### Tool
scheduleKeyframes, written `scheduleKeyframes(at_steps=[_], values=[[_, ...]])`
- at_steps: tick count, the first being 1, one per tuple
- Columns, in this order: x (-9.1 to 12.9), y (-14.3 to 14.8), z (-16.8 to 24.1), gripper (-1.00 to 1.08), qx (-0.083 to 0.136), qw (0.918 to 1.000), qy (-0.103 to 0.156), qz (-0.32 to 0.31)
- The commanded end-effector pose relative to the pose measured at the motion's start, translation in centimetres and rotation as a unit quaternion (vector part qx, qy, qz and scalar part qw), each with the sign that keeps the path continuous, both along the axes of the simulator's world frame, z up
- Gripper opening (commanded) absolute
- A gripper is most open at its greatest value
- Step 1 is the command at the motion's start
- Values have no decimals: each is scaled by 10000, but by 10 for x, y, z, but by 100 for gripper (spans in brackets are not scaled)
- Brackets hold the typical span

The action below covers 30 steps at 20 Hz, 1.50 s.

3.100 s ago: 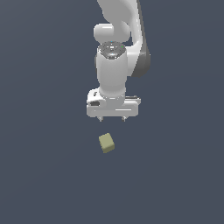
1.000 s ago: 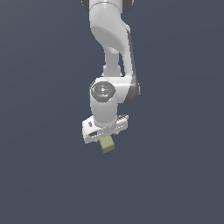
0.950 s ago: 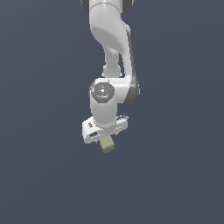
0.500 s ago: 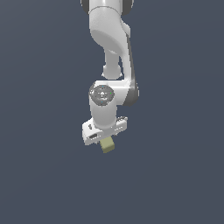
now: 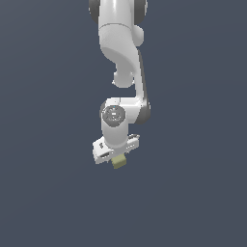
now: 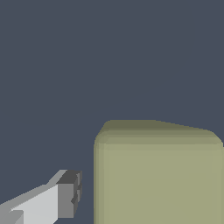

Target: Pick up the object and move it to a goal position.

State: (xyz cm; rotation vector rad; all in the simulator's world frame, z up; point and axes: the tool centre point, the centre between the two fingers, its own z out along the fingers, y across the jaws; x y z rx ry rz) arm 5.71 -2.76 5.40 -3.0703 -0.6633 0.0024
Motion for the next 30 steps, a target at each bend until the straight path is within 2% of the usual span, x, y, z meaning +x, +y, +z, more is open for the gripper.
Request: scheduleKeyframes(at_steps=[1,4,5,20,30], values=[[1,0,-5,100,0,10000,-8,2],[2,0,-5,100,0,10000,-8,2],[2,0,-5,-100,0,10000,-8,2],[-2,-2,-5,-100,0,10000,-8,2],[-30,-14,1,-100,0,10000,-8,2]])
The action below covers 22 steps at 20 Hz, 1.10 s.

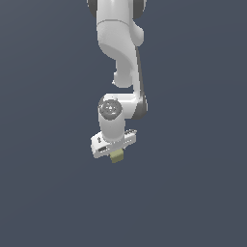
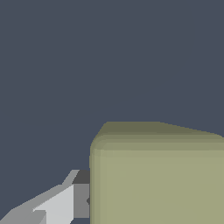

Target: Pick up the object and move it to a goal position.

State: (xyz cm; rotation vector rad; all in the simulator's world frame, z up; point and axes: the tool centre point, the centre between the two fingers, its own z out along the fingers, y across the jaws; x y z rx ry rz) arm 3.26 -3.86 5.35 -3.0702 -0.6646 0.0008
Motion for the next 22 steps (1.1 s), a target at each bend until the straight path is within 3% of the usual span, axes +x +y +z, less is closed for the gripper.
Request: scheduleKeyframes(at_steps=[1,22], values=[[-11,-5,2,-100,-1,10000,-3,-2],[-145,-65,29,-100,-2,10000,-2,-5]])
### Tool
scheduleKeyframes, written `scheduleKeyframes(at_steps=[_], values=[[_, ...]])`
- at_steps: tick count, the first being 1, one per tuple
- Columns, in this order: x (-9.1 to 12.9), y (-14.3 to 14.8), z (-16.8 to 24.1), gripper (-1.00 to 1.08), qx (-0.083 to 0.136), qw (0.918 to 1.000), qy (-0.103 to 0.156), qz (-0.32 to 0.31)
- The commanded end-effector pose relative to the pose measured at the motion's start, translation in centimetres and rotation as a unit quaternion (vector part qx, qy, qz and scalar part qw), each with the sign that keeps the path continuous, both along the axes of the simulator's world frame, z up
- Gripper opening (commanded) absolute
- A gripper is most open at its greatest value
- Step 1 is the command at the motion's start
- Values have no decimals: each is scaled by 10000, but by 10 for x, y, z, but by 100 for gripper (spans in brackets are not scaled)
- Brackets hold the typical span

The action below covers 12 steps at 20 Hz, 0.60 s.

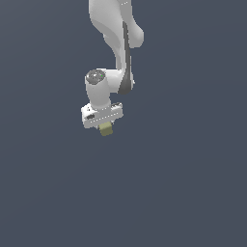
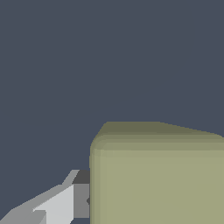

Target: Pick up the object and move it to a goal position.

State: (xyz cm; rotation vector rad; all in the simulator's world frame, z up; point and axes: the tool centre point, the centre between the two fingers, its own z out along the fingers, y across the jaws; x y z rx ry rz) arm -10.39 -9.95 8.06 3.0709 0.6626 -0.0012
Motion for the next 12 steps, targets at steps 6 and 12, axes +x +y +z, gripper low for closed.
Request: scheduleKeyframes(at_steps=[6,12], values=[[-32,-15,7,-100,0,10000,-2,2],[-40,-19,9,-100,0,10000,-2,2]])
